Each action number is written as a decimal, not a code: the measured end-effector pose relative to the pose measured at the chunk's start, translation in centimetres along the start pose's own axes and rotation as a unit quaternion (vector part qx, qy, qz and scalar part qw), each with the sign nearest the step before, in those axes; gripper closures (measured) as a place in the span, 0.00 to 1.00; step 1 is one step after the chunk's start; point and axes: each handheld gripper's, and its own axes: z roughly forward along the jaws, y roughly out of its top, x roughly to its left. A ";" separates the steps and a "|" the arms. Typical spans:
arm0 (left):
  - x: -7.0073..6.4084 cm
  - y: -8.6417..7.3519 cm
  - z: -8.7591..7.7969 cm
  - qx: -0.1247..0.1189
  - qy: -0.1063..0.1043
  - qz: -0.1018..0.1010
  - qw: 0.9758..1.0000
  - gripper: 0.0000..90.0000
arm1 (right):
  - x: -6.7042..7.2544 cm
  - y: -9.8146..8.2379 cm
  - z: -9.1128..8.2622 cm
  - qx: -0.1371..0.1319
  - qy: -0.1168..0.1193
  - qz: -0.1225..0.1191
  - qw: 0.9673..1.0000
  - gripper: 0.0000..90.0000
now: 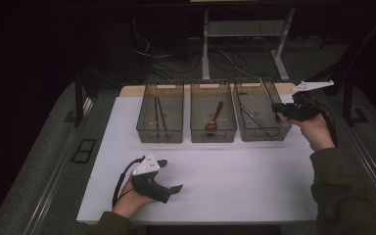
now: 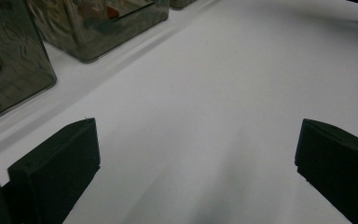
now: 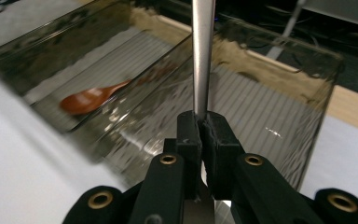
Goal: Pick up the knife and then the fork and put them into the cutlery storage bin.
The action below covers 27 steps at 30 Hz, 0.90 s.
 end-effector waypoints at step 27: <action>-0.3 -0.1 -0.2 0.001 -0.007 0.006 1.000 0.00 | -2.7 -1.4 5.4 0.072 -0.036 0.008 0.997 0.75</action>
